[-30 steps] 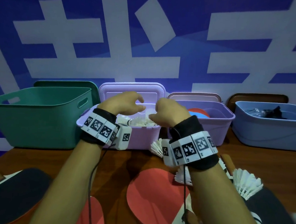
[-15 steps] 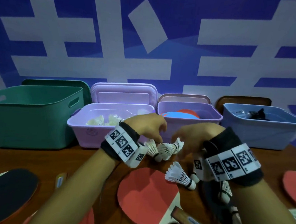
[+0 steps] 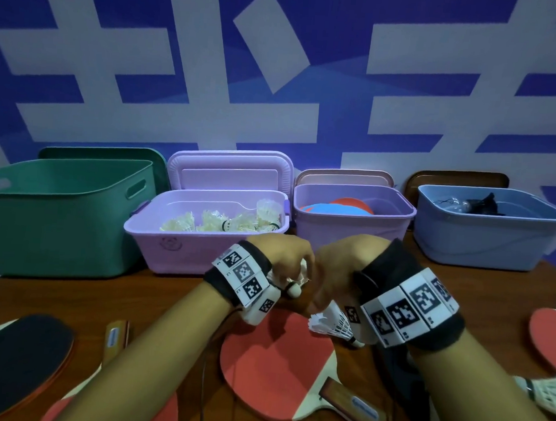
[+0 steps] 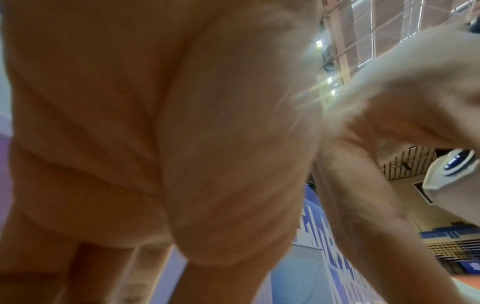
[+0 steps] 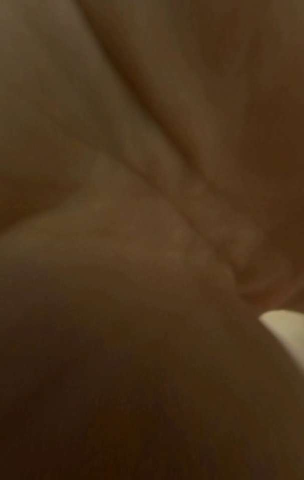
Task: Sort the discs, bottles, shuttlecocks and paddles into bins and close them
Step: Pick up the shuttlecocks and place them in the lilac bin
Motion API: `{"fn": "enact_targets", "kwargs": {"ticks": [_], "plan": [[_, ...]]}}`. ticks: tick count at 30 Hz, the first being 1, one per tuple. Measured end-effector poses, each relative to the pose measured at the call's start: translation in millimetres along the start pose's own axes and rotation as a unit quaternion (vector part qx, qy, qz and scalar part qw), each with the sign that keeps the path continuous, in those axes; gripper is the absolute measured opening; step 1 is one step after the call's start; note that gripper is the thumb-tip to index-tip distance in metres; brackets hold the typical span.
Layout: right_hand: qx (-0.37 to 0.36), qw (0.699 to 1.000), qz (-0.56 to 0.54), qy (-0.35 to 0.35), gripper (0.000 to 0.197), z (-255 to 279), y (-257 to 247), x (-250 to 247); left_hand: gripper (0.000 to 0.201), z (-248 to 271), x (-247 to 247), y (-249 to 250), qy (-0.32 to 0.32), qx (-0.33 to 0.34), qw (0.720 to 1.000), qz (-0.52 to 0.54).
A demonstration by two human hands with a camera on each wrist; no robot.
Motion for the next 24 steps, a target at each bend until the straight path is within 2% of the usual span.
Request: {"fn": "enact_targets", "kwargs": {"ticks": [2, 4, 6, 8, 10, 15, 18, 20, 24], "plan": [[0.008, 1.000, 0.010, 0.002, 0.040, -7.8, 3.7, 6.4, 0.040, 0.8, -1.3, 0.8, 0.002, 0.000, 1.000, -0.002], [-0.019, 1.000, -0.018, -0.010, 0.039, -3.2, -5.0, 6.9, 0.046, 0.8, -2.5, 0.5, 0.004, 0.008, 1.000, 0.001], [-0.012, 0.998, -0.052, -0.022, 0.039, 1.1, -8.7, 5.0, 0.051, 3.8, -4.1, 0.8, 0.007, 0.016, 1.000, 0.000], [0.014, 1.000, -0.020, -0.006, 0.026, 7.5, -4.8, -1.3, 0.053, 2.3, -3.2, -1.1, 0.012, 0.019, 1.000, -0.003], [0.028, 0.999, 0.013, 0.027, 0.027, 16.1, 1.0, -12.9, 0.051, 2.8, -3.2, 0.7, 0.022, 0.023, 0.999, -0.002], [-0.022, 0.988, 0.015, 0.152, 0.025, 38.4, 3.8, -45.1, 0.042, -5.0, -4.1, 4.4, 0.064, 0.035, 0.997, 0.028], [-0.052, 0.971, -0.015, 0.235, 0.026, 45.5, 5.5, -55.5, 0.023, -6.7, -7.2, 5.8, 0.095, 0.030, 0.994, 0.035], [-0.071, 0.964, -0.034, 0.253, 0.031, 49.5, 7.6, -59.9, 0.013, -7.1, -11.9, 8.8, 0.122, 0.018, 0.992, 0.020], [-0.111, 0.950, -0.046, 0.289, 0.027, 66.0, 11.8, -71.9, 0.023, -7.9, -18.1, 13.2, 0.178, 0.048, 0.983, -0.006]]}}
Point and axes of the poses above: each hand's wrist, its own z-axis away from the middle knuckle, its own x-axis out of the palm, y = z × x, the point moved 5 cm from there along -z, towards the middle knuckle, and after that the axes turned 6 degrees about y, right-handed, at the moved point
